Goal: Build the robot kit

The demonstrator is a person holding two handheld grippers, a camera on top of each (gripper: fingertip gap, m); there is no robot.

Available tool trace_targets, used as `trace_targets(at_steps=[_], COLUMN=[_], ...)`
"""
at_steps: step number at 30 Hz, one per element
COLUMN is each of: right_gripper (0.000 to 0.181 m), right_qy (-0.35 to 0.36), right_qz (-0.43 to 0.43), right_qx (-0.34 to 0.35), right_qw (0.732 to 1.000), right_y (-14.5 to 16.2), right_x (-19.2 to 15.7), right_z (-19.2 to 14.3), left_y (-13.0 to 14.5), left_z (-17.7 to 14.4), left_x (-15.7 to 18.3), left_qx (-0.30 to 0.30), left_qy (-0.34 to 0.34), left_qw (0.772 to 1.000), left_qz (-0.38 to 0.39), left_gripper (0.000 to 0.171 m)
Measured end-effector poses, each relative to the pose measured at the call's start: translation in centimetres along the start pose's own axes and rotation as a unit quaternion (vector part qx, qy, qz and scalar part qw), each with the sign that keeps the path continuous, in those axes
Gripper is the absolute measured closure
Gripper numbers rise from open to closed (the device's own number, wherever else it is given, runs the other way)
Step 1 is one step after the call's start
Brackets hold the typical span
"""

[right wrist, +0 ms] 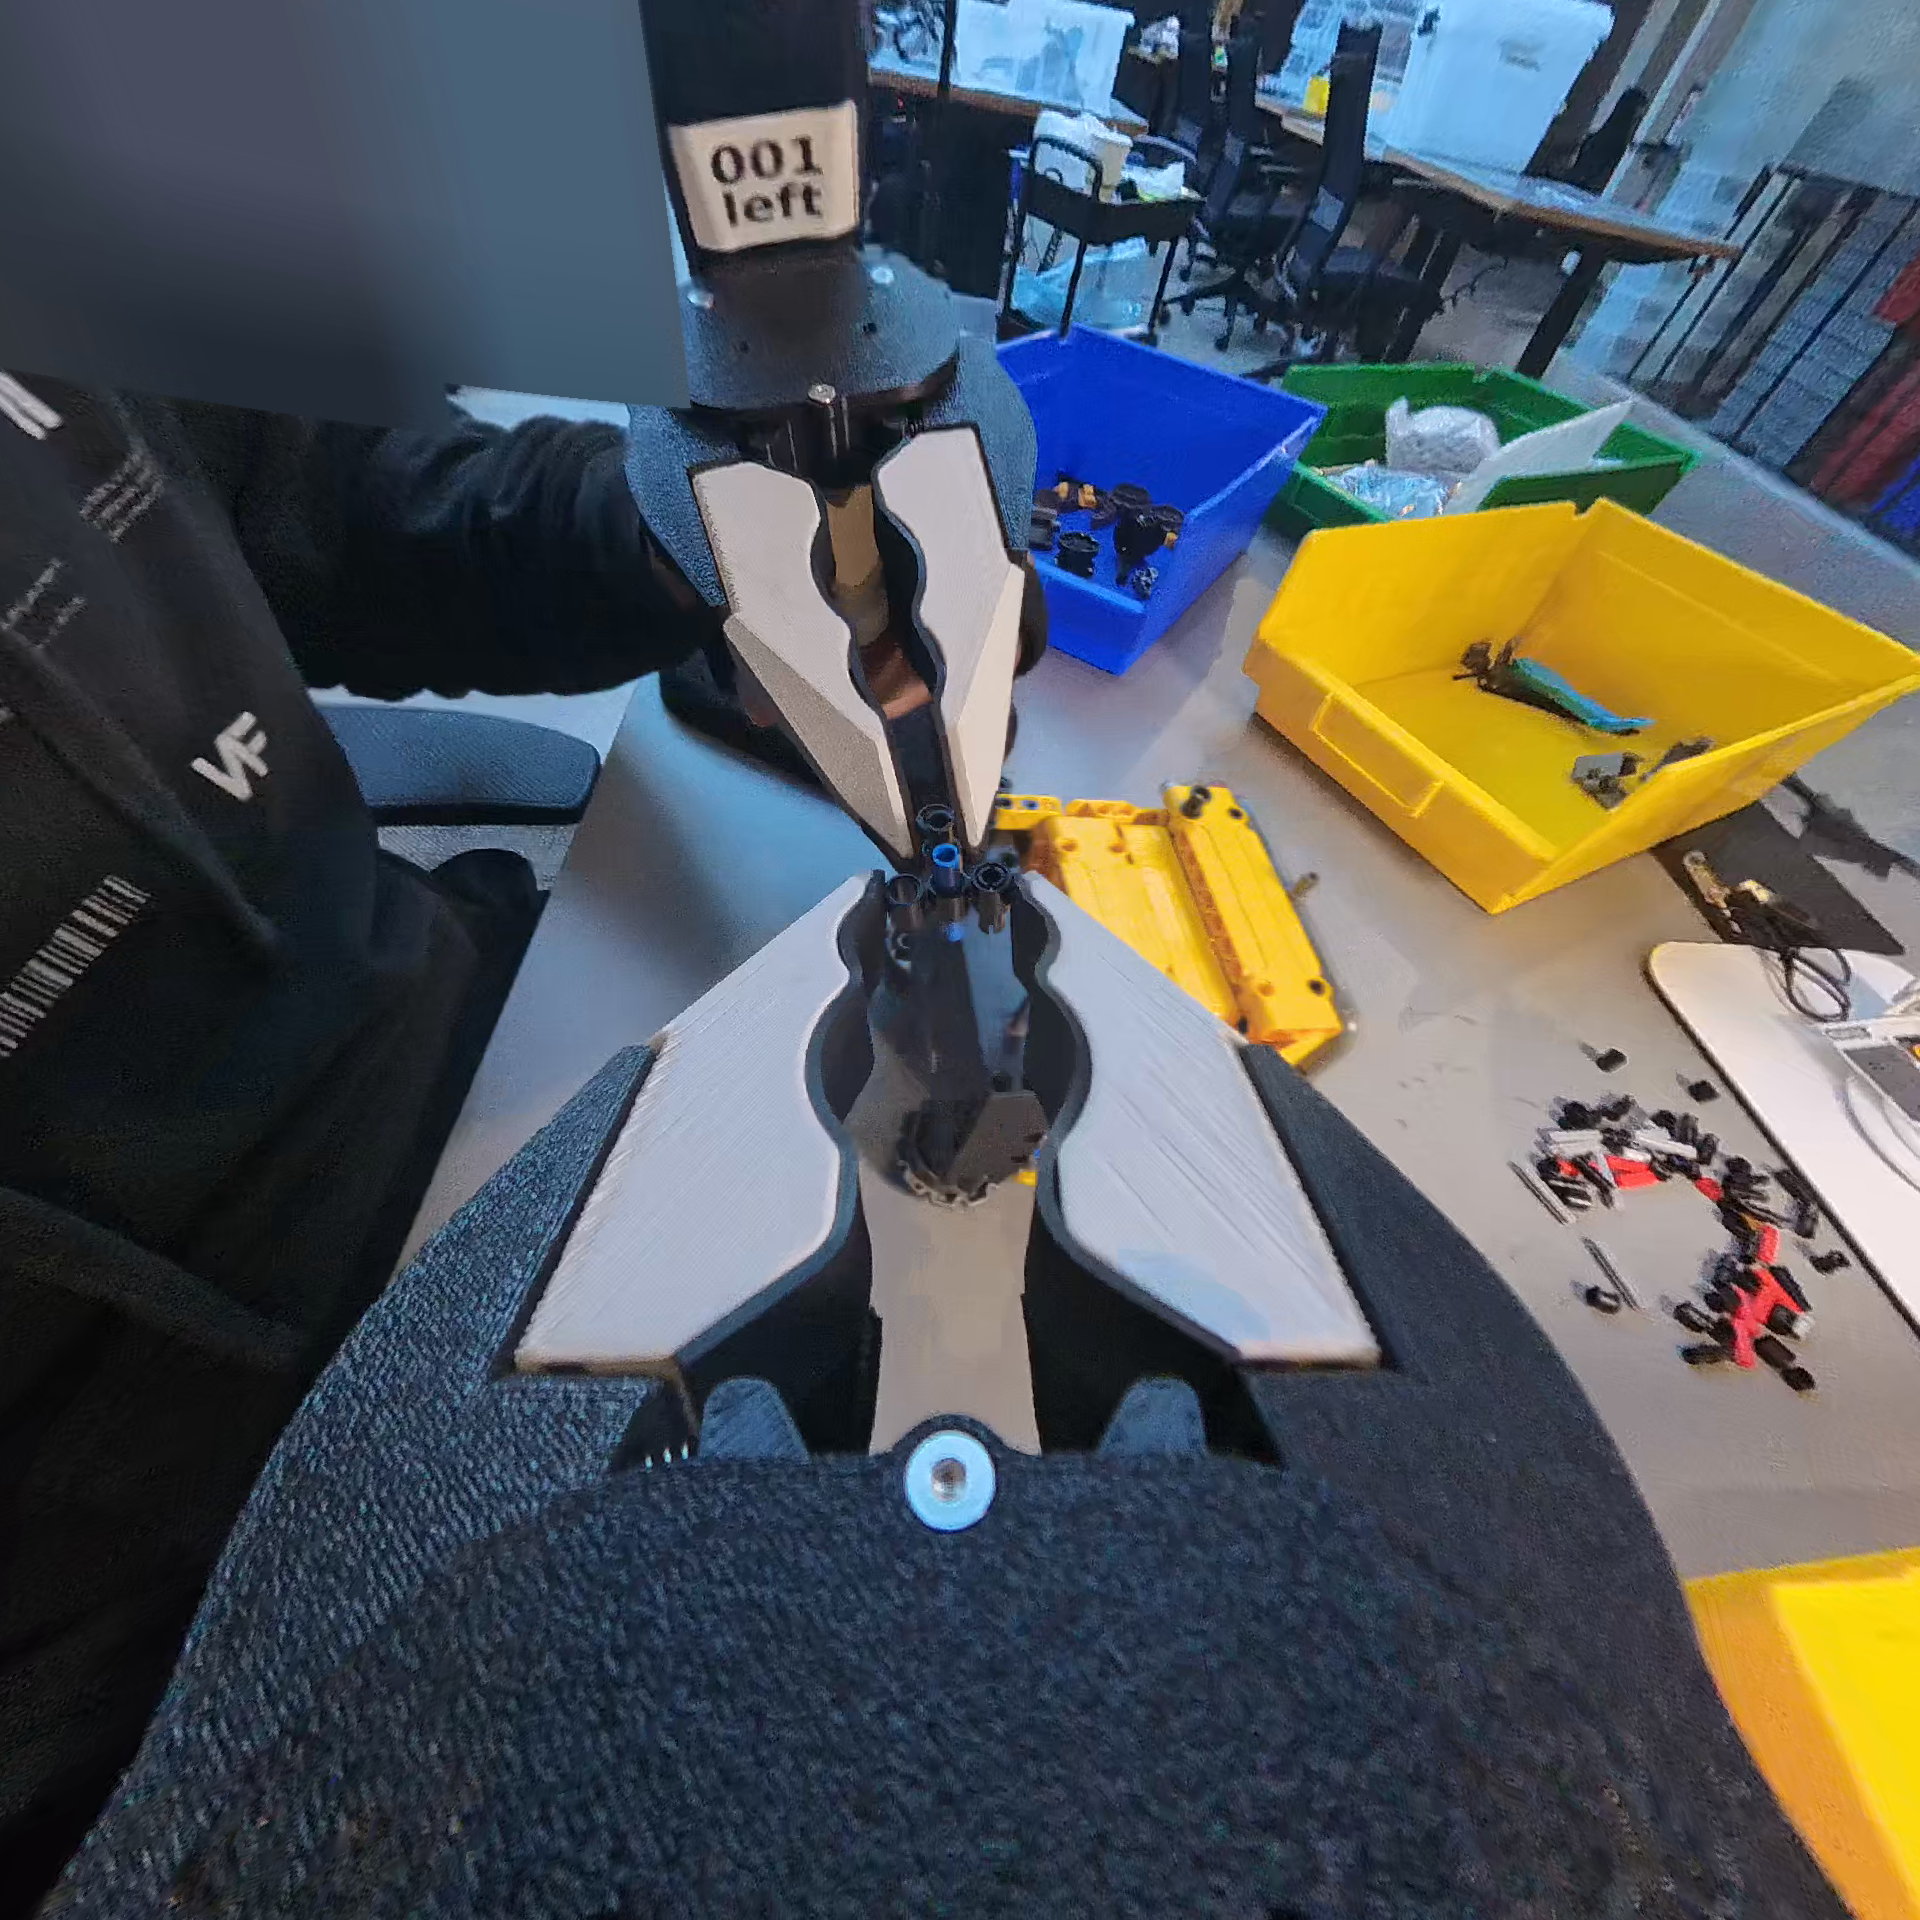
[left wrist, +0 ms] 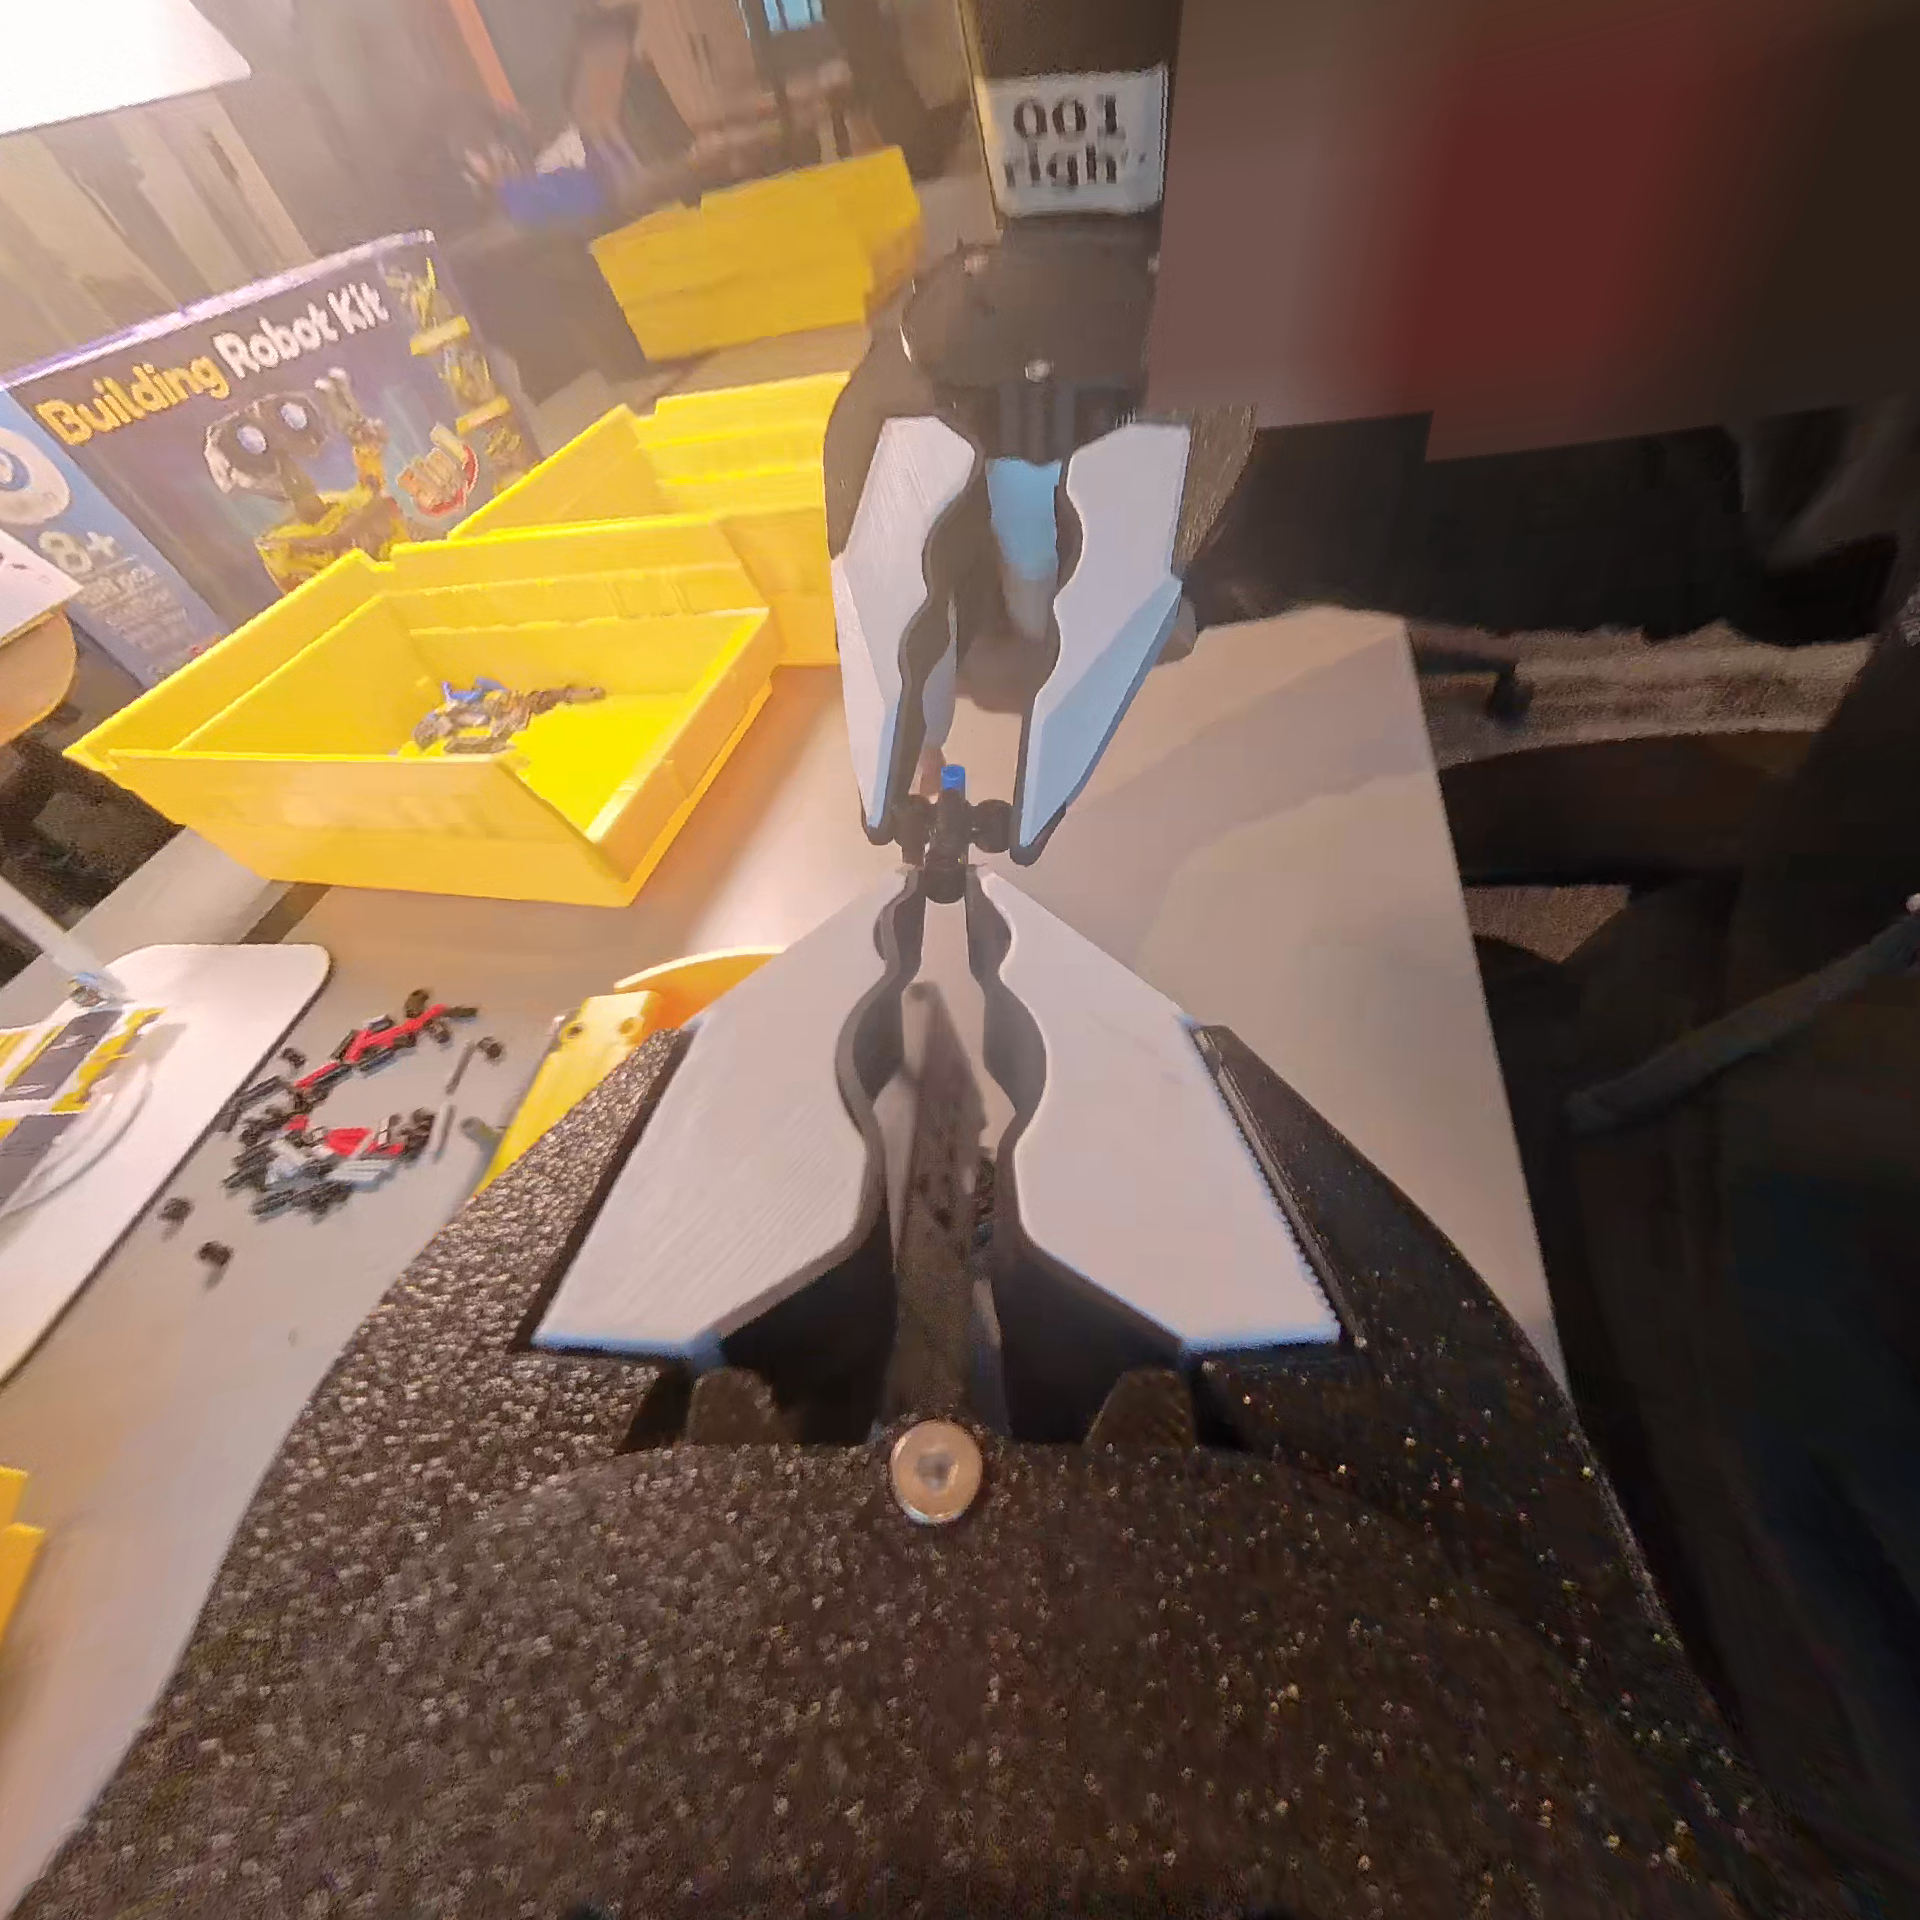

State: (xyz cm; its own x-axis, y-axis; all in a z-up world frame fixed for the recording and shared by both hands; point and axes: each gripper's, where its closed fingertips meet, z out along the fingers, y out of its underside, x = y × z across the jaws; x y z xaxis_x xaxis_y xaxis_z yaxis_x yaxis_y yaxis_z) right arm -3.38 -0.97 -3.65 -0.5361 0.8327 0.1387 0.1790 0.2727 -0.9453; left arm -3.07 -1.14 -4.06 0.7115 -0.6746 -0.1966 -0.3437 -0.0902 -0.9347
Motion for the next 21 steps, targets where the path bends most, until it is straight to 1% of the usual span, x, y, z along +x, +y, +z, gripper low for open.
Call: trace_targets(at_steps=[3, 6, 8, 14, 21], right_gripper=[0.158, 0.158, 0.158, 0.158, 0.158], right_qy=[-0.011, -0.023, -0.034, -0.057, -0.057], right_qz=[0.043, 0.084, 0.1, 0.112, 0.117], right_qx=[-0.022, -0.028, -0.03, -0.042, -0.059], right_qw=[0.999, 0.996, 0.994, 0.991, 0.99], right_y=[0.5, 1.2, 1.7, 2.6, 2.9], right_x=[1.9, 3.1, 3.3, 2.8, 2.9], right_z=[0.0, -0.2, -0.2, 0.5, 0.5], left_y=[0.6, 1.5, 1.6, 2.2, 2.6], left_z=[0.4, 0.7, 0.8, 0.6, 0.7], left_x=[-1.7, -2.4, -2.5, -2.5, -2.5], left_qx=[-0.054, -0.086, -0.087, -0.09, -0.093], left_qy=[0.002, 0.007, 0.005, 0.011, 0.012], left_qw=[0.999, 0.996, 0.996, 0.996, 0.996], left_qz=[0.005, 0.006, 0.005, -0.009, -0.01], left_gripper=[0.165, 0.159, 0.158, 0.159, 0.161])
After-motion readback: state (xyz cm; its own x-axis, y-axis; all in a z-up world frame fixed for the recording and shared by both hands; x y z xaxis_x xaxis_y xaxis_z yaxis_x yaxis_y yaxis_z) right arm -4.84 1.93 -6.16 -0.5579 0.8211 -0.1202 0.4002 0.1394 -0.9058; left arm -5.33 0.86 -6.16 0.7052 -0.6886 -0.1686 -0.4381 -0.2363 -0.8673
